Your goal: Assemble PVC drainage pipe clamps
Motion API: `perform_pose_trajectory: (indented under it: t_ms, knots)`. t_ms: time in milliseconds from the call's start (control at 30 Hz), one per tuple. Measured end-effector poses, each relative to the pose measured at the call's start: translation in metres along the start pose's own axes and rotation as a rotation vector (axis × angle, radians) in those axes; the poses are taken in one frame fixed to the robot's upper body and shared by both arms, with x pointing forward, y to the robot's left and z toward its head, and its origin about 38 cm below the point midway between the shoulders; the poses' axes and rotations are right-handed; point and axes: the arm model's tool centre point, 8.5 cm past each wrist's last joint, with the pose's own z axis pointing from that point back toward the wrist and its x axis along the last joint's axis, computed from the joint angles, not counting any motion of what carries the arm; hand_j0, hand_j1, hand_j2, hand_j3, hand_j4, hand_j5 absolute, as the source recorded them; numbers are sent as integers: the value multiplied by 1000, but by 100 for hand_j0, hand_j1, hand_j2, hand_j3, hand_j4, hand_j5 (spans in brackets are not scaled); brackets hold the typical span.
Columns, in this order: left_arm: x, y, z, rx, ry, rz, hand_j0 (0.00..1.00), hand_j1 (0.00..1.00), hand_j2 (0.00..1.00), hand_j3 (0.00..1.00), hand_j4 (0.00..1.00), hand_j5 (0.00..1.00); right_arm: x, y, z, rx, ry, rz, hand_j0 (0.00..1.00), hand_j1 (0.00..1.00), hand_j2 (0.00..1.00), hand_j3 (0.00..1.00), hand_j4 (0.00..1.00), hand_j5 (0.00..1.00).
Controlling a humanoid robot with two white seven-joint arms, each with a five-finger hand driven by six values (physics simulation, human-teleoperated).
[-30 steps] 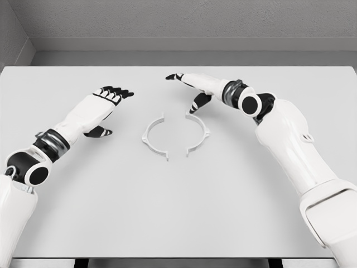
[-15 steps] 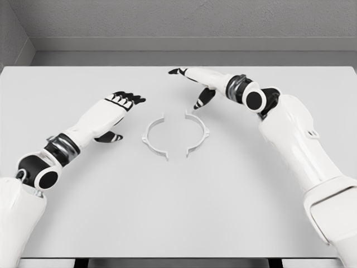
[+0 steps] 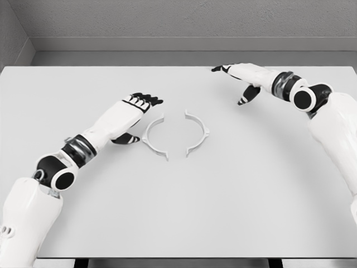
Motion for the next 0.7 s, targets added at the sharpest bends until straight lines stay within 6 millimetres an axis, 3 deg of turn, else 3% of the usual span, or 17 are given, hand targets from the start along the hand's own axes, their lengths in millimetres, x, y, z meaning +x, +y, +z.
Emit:
perform_pose_trajectory:
  t_ms: [300, 700]
  knots:
    - [-4, -2, -4, -7, 17, 10, 100, 100, 100, 100, 100, 100, -4, -5, 12, 10, 4, 52, 100, 100, 100, 100, 100, 100]
    - [-12, -7, -8, -28, 38, 15, 100, 100, 100, 100, 100, 100, -4, -4, 13, 15, 5, 58, 100, 100, 100, 100, 100, 100]
